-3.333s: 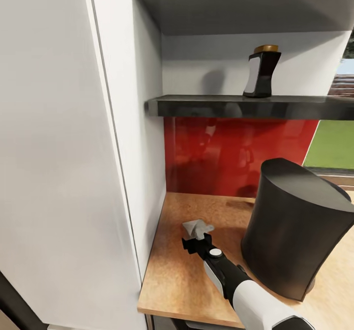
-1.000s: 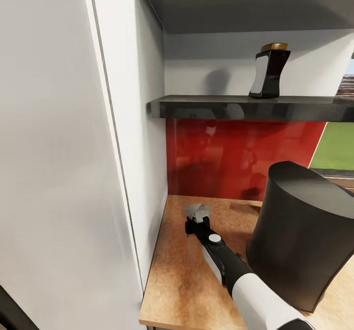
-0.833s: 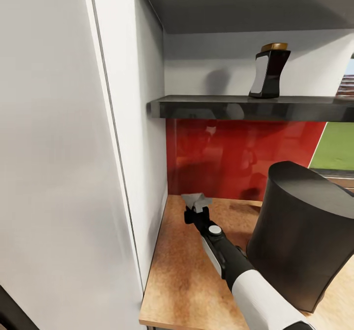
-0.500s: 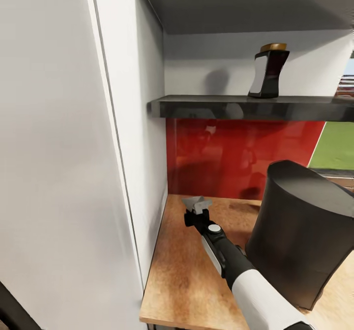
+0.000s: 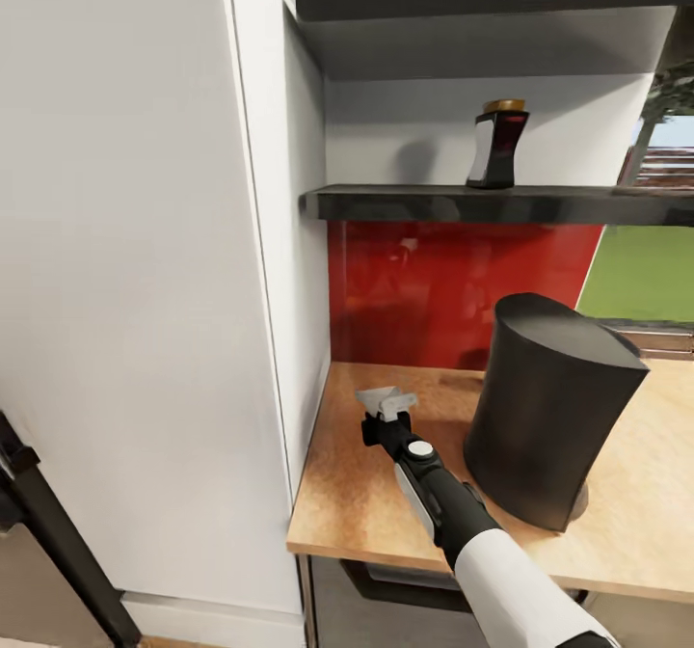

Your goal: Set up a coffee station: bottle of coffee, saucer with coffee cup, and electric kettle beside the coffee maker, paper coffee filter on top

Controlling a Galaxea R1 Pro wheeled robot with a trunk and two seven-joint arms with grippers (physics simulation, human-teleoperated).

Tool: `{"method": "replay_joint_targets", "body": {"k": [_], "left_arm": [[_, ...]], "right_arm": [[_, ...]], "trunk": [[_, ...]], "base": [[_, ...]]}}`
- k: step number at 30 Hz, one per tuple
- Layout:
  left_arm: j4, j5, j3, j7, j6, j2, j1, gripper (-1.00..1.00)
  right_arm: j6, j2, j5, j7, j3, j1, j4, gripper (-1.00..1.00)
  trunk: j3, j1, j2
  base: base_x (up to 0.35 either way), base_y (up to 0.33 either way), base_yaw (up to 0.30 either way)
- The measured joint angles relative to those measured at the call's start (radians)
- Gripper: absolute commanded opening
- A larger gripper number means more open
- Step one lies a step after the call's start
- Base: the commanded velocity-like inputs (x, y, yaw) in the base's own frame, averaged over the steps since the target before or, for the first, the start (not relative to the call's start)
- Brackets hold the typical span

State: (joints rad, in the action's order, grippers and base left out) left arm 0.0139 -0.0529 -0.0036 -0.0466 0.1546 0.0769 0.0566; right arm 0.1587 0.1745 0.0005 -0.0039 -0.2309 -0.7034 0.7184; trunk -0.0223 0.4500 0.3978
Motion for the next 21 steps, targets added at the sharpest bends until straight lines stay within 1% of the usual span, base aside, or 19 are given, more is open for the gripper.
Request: {"method": "replay_joint_targets", "body": {"k": [21], "left_arm": [[0.001,0.003,0.000,0.000,0.003,-0.007,0.000,1.00]], "right_arm": [[0.000,0.000,0.000,0.000,0.000,0.000,-0.004,-1.00]], "trunk": [[0.000,0.000,0.000]], "base": [[-0.335,0.000,0.000]]}}
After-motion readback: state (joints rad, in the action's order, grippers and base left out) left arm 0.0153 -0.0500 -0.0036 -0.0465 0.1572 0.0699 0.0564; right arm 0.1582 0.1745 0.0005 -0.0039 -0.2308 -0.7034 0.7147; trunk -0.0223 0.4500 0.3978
